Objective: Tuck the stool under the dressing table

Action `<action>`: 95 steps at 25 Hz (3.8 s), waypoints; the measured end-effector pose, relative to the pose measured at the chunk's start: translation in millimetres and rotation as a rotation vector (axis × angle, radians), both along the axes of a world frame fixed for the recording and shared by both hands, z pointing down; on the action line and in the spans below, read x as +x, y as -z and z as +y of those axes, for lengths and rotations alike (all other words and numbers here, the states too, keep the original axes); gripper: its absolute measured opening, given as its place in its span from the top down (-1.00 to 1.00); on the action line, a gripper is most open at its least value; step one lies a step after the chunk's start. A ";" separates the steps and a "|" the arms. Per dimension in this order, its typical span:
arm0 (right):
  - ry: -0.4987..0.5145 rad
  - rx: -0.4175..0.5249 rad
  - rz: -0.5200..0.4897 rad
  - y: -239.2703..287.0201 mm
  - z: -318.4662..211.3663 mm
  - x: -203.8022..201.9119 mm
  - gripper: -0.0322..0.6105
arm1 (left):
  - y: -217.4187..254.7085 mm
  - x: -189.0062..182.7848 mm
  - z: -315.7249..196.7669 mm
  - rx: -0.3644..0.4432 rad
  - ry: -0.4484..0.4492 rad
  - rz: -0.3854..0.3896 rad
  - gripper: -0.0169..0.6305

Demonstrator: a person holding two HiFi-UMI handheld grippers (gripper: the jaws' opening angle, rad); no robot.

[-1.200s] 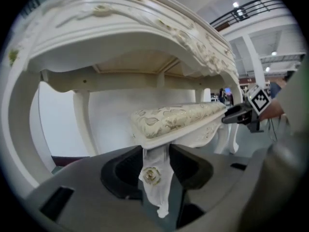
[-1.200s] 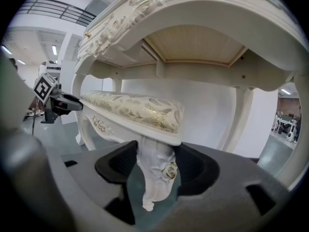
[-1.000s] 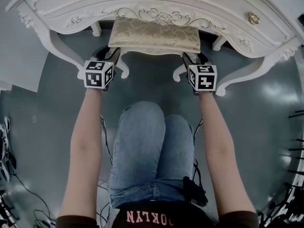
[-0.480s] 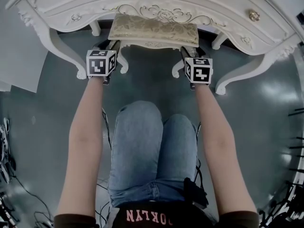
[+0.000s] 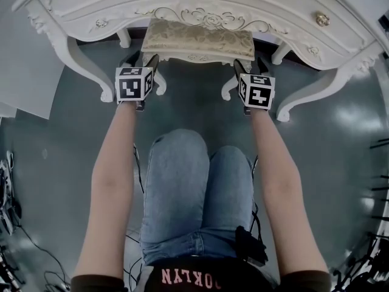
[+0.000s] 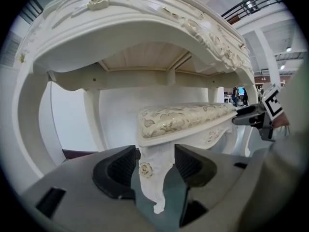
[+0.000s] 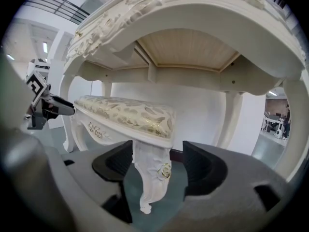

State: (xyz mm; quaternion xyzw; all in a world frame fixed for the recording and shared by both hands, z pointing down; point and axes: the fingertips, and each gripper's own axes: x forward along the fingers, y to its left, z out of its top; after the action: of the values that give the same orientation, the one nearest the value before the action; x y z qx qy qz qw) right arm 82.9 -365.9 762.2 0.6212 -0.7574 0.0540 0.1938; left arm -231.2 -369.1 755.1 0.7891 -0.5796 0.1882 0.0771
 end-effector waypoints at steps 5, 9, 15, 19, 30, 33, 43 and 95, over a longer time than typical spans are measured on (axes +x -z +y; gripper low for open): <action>0.025 0.029 -0.003 7.1 7.4 -2.7 0.00 | 11.5 7.7 4.5 0.035 -0.015 0.008 0.20; 0.051 0.018 -0.009 5.0 9.4 -6.7 0.00 | 9.8 6.3 7.6 0.021 -0.006 0.004 0.20; 0.051 -0.023 -0.020 6.3 12.2 -10.8 0.00 | 10.3 1.3 15.0 -0.032 0.001 0.002 0.20; 0.056 -0.084 -0.024 15.0 17.9 -14.4 0.00 | 17.2 4.1 21.5 -0.103 -0.005 -0.003 0.20; 0.096 -0.253 -0.025 66.7 51.3 -29.2 0.20 | 61.6 5.8 61.2 -0.288 0.038 0.018 0.40; 0.107 -0.297 -0.005 87.0 61.8 -31.6 0.38 | 80.6 6.7 74.9 -0.338 0.039 0.019 0.56; 0.131 -0.384 0.007 179.2 100.0 -38.7 0.90 | 182.0 19.9 109.1 -0.376 -0.039 0.020 0.93; 0.172 0.434 -0.017 735.0 151.6 -61.6 0.90 | 715.4 33.8 125.3 0.400 -0.172 0.181 0.93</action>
State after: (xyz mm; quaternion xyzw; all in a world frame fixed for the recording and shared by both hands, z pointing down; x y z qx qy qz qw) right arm 21.4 -214.3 27.2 0.5811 -0.8029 -0.1217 0.0530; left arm -197.4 -243.8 39.7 0.8488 -0.5268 0.0037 -0.0453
